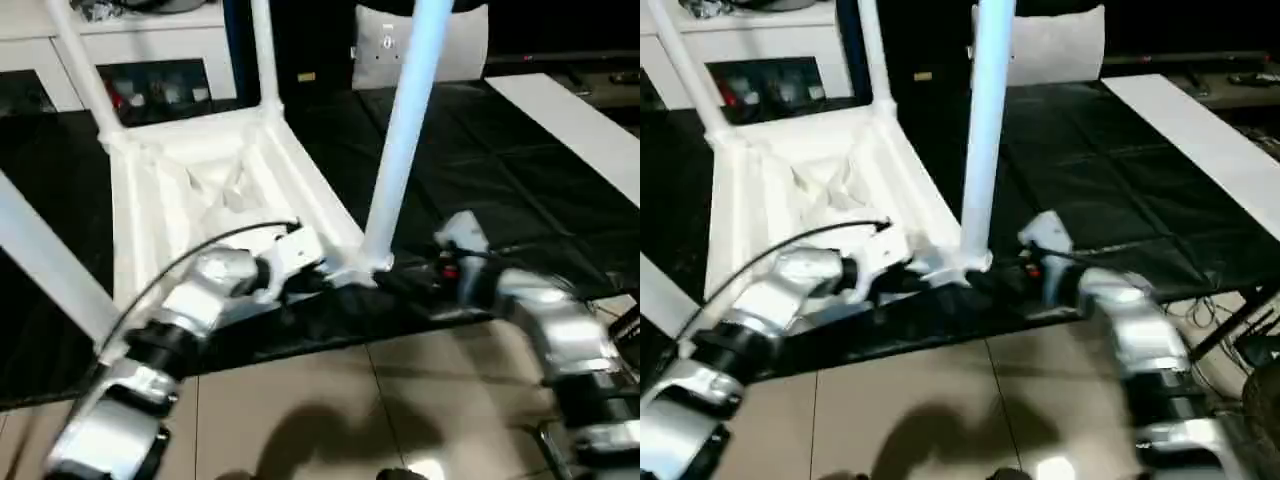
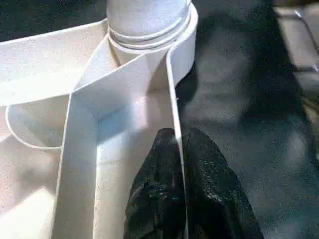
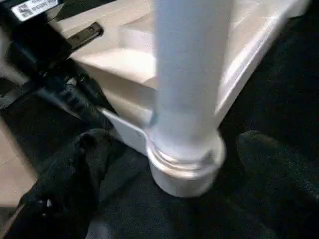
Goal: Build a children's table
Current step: Rotate leg to tighten
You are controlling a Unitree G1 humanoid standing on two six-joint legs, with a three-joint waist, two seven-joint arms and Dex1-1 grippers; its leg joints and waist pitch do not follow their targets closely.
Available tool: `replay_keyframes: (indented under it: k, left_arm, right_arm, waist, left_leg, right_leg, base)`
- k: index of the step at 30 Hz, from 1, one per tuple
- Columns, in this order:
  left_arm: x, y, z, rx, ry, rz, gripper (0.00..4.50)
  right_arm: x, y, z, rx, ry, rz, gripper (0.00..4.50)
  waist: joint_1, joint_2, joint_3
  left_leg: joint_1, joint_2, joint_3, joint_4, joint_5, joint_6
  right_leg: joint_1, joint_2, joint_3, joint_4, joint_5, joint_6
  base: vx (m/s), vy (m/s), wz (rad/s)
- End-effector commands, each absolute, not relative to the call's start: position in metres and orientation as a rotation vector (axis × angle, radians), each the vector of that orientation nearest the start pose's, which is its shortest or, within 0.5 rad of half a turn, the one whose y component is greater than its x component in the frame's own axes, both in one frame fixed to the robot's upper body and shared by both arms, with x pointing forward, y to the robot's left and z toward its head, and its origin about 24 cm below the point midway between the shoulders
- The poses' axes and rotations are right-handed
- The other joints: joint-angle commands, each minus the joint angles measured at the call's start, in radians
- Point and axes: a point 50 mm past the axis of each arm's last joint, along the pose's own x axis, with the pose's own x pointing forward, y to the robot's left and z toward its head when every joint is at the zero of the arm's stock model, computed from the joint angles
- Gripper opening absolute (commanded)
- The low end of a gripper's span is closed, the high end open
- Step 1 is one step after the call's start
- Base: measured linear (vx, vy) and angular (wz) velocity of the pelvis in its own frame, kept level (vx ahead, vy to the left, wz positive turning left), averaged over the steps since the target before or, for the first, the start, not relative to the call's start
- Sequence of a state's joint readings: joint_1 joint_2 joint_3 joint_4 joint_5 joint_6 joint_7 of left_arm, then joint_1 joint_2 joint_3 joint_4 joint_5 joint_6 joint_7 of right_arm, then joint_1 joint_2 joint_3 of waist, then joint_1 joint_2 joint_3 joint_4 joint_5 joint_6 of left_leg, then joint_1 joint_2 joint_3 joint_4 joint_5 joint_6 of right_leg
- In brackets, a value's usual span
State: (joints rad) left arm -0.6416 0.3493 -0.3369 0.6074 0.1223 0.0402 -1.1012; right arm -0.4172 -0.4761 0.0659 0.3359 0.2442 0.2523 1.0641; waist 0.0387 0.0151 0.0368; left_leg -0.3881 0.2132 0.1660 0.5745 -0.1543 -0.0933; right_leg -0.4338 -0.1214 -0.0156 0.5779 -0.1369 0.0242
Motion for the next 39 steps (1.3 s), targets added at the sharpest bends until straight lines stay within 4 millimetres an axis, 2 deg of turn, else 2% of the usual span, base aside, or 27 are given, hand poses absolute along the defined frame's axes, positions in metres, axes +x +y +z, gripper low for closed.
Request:
replay_keyframes:
  k: [1, 3, 5, 6, 7, 10, 11, 12, 13, 16, 17, 19, 21, 23, 27, 29, 31, 33, 39]
  left_arm:
    - [0.315, 0.110, 0.051, 0.662, 0.422, -1.452, 0.00]
    - [0.311, 0.112, 0.052, 0.686, 0.422, -1.527, 0.00]
    - [0.308, 0.113, 0.052, 0.705, 0.424, -1.571, 0.00]
    - [0.306, 0.113, 0.053, 0.718, 0.424, -1.599, 0.00]
    - [0.306, 0.113, 0.053, 0.720, 0.423, -1.603, 0.00]
    - [0.301, 0.112, 0.055, 0.739, 0.405, -1.692, 0.00]
    - [0.301, 0.112, 0.056, 0.738, 0.400, -1.706, 0.00]
    - [0.300, 0.111, 0.057, 0.733, 0.395, -1.724, 0.00]
    - [0.298, 0.110, 0.057, 0.729, 0.391, -1.739, 0.00]
    - [0.296, 0.108, 0.058, 0.725, 0.383, -1.766, 0.00]
    - [0.294, 0.107, 0.057, 0.727, 0.381, -1.781, 0.00]
    - [0.293, 0.107, 0.057, 0.728, 0.381, -1.787, 0.00]
    - [0.292, 0.106, 0.056, 0.731, 0.381, -1.797, 0.00]
    - [0.292, 0.106, 0.055, 0.731, 0.382, -1.800, 0.00]
    - [0.291, 0.107, 0.054, 0.733, 0.384, -1.802, 0.00]
    - [0.291, 0.107, 0.054, 0.734, 0.387, -1.802, 0.00]
    - [0.291, 0.107, 0.054, 0.733, 0.389, -1.801, 0.00]
    - [0.291, 0.108, 0.052, 0.733, 0.397, -1.795, 0.00]
    - [0.291, 0.108, 0.051, 0.682, 0.415, -1.761, 0.00]
  right_arm:
    - [0.302, -0.185, 0.079, -0.124, 0.290, 1.106, 4.46]
    - [0.300, -0.187, 0.081, -0.149, 0.312, 1.151, 4.46]
    - [0.298, -0.187, 0.081, -0.181, 0.322, 1.185, 4.46]
    - [0.298, -0.186, 0.082, -0.184, 0.327, 1.208, 4.46]
    - [0.298, -0.186, 0.082, -0.184, 0.328, 1.211, 4.18]
    - [0.295, -0.183, 0.082, -0.158, 0.346, 1.286, 4.08]
    - [0.293, -0.182, 0.082, -0.145, 0.355, 1.308, 3.97]
    - [0.291, -0.181, 0.082, -0.134, 0.366, 1.337, 3.81]
    - [0.289, -0.179, 0.082, -0.123, 0.375, 1.360, 3.69]
    - [0.287, -0.178, 0.081, -0.106, 0.390, 1.397, 3.61]
    - [0.286, -0.177, 0.081, -0.105, 0.392, 1.404, 3.52]
    - [0.286, -0.177, 0.080, -0.103, 0.393, 1.408, 3.26]
    - [0.286, -0.175, 0.080, -0.094, 0.391, 1.418, 3.18]
    - [0.286, -0.173, 0.080, -0.085, 0.394, 1.429, 2.91]
    - [0.284, -0.170, 0.079, -0.065, 0.401, 1.454, 2.71]
    - [0.283, -0.168, 0.078, -0.057, 0.404, 1.465, 2.37]
    - [0.282, -0.168, 0.078, -0.054, 0.406, 1.468, 2.34]
    - [0.281, -0.167, 0.077, -0.044, 0.408, 1.477, 2.13]
    - [0.279, -0.159, 0.076, 0.001, 0.382, 1.469, 2.02]
  waist:
    - [0.003, -0.007, -0.067]
    - [0.009, -0.008, -0.068]
    - [0.022, -0.006, -0.069]
    - [0.023, -0.008, -0.069]
    - [0.025, -0.007, -0.070]
    - [0.036, -0.011, -0.071]
    - [0.040, -0.009, -0.070]
    - [0.041, -0.017, -0.070]
    - [0.045, -0.013, -0.069]
    - [0.046, -0.012, -0.068]
    - [0.046, -0.017, -0.068]
    - [0.046, -0.015, -0.068]
    - [0.045, -0.014, -0.068]
    - [0.044, -0.014, -0.069]
    - [0.045, -0.015, -0.071]
    - [0.045, -0.016, -0.070]
    - [0.046, -0.016, -0.070]
    - [0.045, -0.018, -0.070]
    - [0.044, -0.012, -0.069]
  left_leg:
    - [0.013, -0.010, 0.024, -0.062, -0.329, 0.071]
    - [0.012, -0.009, 0.025, -0.062, -0.319, 0.070]
    - [0.016, -0.006, 0.027, -0.060, -0.295, 0.071]
    - [0.016, -0.006, 0.028, -0.059, -0.288, 0.073]
    - [0.015, -0.006, 0.028, -0.059, -0.283, 0.076]
    - [0.014, -0.005, 0.030, -0.057, -0.266, 0.083]
    - [0.015, -0.004, 0.030, -0.057, -0.266, 0.083]
    - [0.015, -0.004, 0.031, -0.057, -0.265, 0.085]
    - [0.014, -0.003, 0.030, -0.058, -0.267, 0.083]
    - [0.013, -0.003, 0.029, -0.060, -0.277, 0.074]
    - [0.013, -0.003, 0.030, -0.060, -0.282, 0.073]
    - [0.012, -0.004, 0.029, -0.060, -0.281, 0.068]
    - [0.012, -0.004, 0.029, -0.060, -0.284, 0.065]
    - [0.013, -0.005, 0.029, -0.060, -0.273, 0.065]
    - [0.012, -0.005, 0.029, -0.057, -0.254, 0.072]
    - [0.012, -0.005, 0.030, -0.057, -0.251, 0.074]
    - [0.012, -0.005, 0.029, -0.058, -0.250, 0.073]
    - [0.012, -0.005, 0.030, -0.057, -0.253, 0.071]
    - [0.013, -0.005, 0.029, -0.060, -0.269, 0.059]
  right_leg:
    - [0.056, 0.020, -0.011, -0.061, -0.266, -0.199]
    - [0.058, 0.020, -0.011, -0.059, -0.255, -0.206]
    - [0.057, 0.020, -0.010, -0.052, -0.209, -0.221]
    - [0.057, 0.020, -0.010, -0.050, -0.197, -0.226]
    - [0.058, 0.019, -0.011, -0.048, -0.188, -0.229]
    - [0.060, 0.016, -0.010, -0.045, -0.181, -0.232]
    - [0.060, 0.016, -0.010, -0.044, -0.181, -0.234]
    - [0.060, 0.017, -0.010, -0.045, -0.185, -0.233]
    - [0.060, 0.015, -0.009, -0.044, -0.195, -0.231]
    - [0.058, 0.014, -0.008, -0.046, -0.222, -0.220]
    - [0.058, 0.014, -0.009, -0.047, -0.231, -0.217]
    - [0.058, 0.013, -0.008, -0.047, -0.244, -0.211]
    - [0.057, 0.013, -0.008, -0.048, -0.255, -0.205]
    - [0.058, 0.014, -0.008, -0.047, -0.241, -0.206]
    - [0.059, 0.014, -0.008, -0.044, -0.211, -0.215]
    - [0.059, 0.015, -0.009, -0.043, -0.209, -0.218]
    - [0.060, 0.015, -0.009, -0.043, -0.213, -0.215]
    - [0.059, 0.014, -0.008, -0.044, -0.222, -0.212]
    - [0.058, 0.014, -0.008, -0.046, -0.247, -0.202]
  base:
    - [0.000, 0.000, 0.00]
    - [0.000, 0.000, 0.00]
    - [0.000, 0.000, 0.00]
    - [0.000, 0.000, 0.00]
    - [0.000, 0.000, 0.00]
    - [0.000, 0.000, 0.00]
    - [0.000, 0.000, 0.00]
    - [0.000, 0.000, 0.00]
    - [0.000, 0.000, 0.00]
    - [0.000, 0.000, 0.00]
    - [0.000, 0.000, 0.00]
    - [0.000, 0.000, 0.00]
    - [0.000, 0.000, 0.00]
    - [0.000, 0.000, 0.00]
    - [0.000, 0.000, 0.00]
    - [0.000, 0.000, 0.00]
    - [0.000, 0.000, 0.00]
    - [0.000, 0.000, 0.00]
    - [0.000, 0.000, 0.00]
